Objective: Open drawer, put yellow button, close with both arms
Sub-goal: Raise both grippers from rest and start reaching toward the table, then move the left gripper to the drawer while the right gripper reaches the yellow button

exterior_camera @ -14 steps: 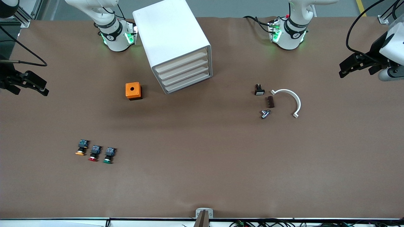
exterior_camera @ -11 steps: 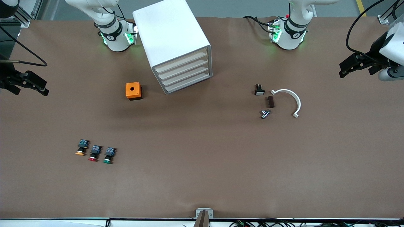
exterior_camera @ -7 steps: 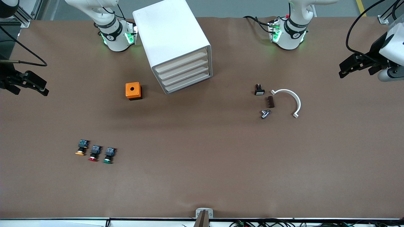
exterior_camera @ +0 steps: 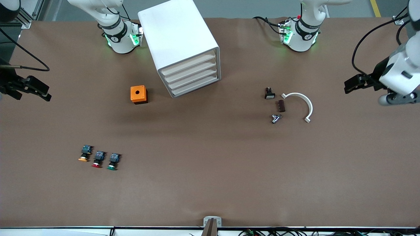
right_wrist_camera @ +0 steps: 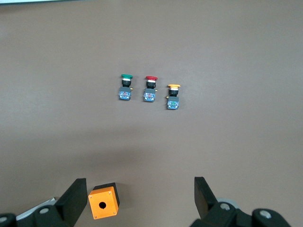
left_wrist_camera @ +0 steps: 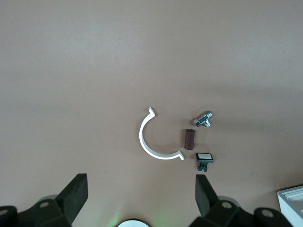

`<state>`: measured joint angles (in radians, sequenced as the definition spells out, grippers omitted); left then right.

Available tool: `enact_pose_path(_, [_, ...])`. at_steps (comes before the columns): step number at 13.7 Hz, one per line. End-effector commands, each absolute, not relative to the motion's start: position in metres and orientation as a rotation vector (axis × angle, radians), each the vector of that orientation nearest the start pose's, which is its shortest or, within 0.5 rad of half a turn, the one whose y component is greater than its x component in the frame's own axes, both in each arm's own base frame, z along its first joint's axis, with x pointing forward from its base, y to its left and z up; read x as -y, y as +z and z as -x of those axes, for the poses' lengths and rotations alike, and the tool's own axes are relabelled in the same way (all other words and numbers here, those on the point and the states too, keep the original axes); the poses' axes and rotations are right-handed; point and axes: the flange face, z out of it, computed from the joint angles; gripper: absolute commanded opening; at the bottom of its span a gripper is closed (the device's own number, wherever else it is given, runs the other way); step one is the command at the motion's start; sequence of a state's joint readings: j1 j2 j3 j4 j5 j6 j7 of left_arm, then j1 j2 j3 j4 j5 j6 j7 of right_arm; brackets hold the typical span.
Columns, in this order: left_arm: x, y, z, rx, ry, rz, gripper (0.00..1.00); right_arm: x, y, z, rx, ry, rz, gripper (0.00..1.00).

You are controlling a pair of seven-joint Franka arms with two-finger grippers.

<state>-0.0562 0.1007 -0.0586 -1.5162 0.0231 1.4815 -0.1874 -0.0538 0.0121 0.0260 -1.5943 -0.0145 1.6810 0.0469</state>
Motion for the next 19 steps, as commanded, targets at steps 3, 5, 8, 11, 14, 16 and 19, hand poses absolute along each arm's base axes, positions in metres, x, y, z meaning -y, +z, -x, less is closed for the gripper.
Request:
enact_pose_path(3, [0.088, 0.551, -0.589, 0.116, 0.302, 3.091, 1.00, 0.045, 0.570, -0.596, -0.140, -0.048, 3.164, 1.00])
enact_pose_path(5, [0.101, 0.528, -0.595, 0.231, 0.376, 3.102, 1.00, 0.063, 0.536, -0.609, -0.133, 0.016, 3.164, 1.00])
enact_pose_path(8, [0.131, 0.495, -0.601, 0.416, 0.499, 3.101, 1.00, 0.100, 0.490, -0.625, -0.215, 0.059, 3.161, 1.00])
enact_pose_path(11, [0.166, 0.463, -0.604, 0.592, 0.600, 3.045, 1.00, 0.132, 0.421, -0.647, -0.250, 0.073, 3.167, 1.00])
enact_pose_path(14, [0.216, 0.434, -0.594, 0.821, 0.731, 2.949, 1.00, 0.157, 0.350, -0.659, -0.214, 0.102, 3.162, 1.00])
enact_pose_path(16, [0.238, 0.413, -0.591, 0.927, 0.849, 2.905, 1.00, 0.156, 0.317, -0.661, -0.235, 0.144, 3.128, 1.00])
enact_pose_path(19, [0.276, 0.372, -0.579, 0.951, 0.950, 2.814, 1.00, 0.148, 0.282, -0.662, -0.269, 0.206, 3.068, 1.00])
